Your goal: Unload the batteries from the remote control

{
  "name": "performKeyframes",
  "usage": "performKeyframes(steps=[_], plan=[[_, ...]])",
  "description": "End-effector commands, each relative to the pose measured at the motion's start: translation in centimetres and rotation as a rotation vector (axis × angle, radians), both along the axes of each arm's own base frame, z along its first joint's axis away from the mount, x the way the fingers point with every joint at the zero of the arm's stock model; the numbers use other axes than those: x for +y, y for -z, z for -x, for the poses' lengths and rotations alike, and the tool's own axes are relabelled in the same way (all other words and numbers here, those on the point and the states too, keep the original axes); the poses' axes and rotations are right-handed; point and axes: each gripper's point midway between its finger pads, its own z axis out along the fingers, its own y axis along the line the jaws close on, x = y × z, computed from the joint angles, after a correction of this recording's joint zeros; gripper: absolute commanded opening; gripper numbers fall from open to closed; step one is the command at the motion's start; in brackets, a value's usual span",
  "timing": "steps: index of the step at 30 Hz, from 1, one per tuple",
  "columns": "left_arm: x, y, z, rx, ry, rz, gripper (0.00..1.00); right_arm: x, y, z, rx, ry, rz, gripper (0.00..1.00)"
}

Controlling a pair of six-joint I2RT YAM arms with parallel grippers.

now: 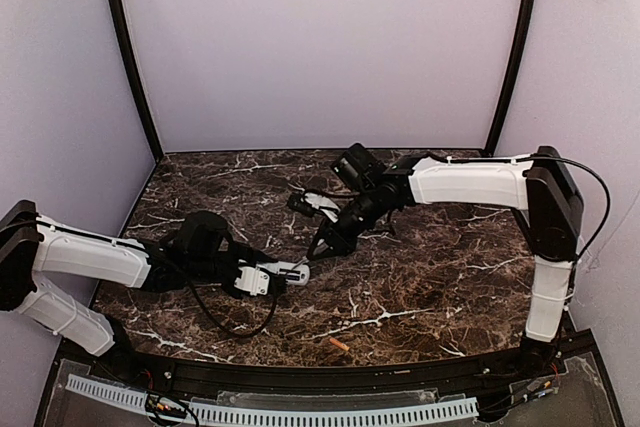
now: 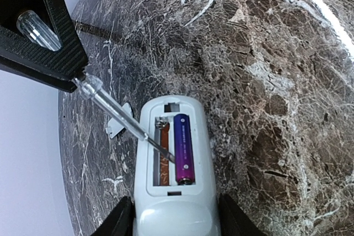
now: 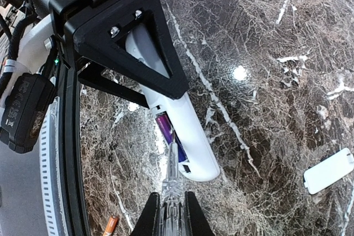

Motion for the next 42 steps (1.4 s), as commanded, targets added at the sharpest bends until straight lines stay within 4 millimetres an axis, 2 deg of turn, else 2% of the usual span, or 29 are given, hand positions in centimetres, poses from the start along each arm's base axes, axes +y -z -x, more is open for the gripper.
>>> performKeyframes(steps=[1, 7, 14, 20, 30, 36, 42], plan=[[-0.7, -1.1, 0.2, -0.011, 0.028, 0.028, 0.0, 0.7, 0.7, -0.1, 0.009, -0.016, -0.008, 0.0], [-0.7, -1.1, 0.1, -0.016, 0.026, 0.029, 0.0, 0.7, 2.1, 0.1, 0.045, -0.021, 0.022, 0.0], [-0.4, -1.8, -0.8, -0.09, -0.002, 0.033, 0.0, 1.6, 2.6, 0.0, 0.129, -0.01, 0.047, 0.0], [-0.1, -2.0, -1.3, -0.132, -0.021, 0.027, 0.0, 2.4, 2.3, -0.6, 0.153, 0.013, 0.042, 0.0], [-0.1, -2.1, -1.5, -0.15, -0.024, 0.03, 0.0, 2.6, 2.7, -1.1, 0.156, 0.035, 0.056, 0.0], [-0.2, -2.1, -1.6, -0.144, -0.031, 0.039, 0.0, 2.2, 3.1, -1.1, 0.124, 0.03, 0.071, 0.0], [-0.5, -2.1, -1.4, -0.12, -0.029, 0.062, 0.0, 1.9, 4.1, -0.7, -0.017, -0.023, 0.108, 0.0]])
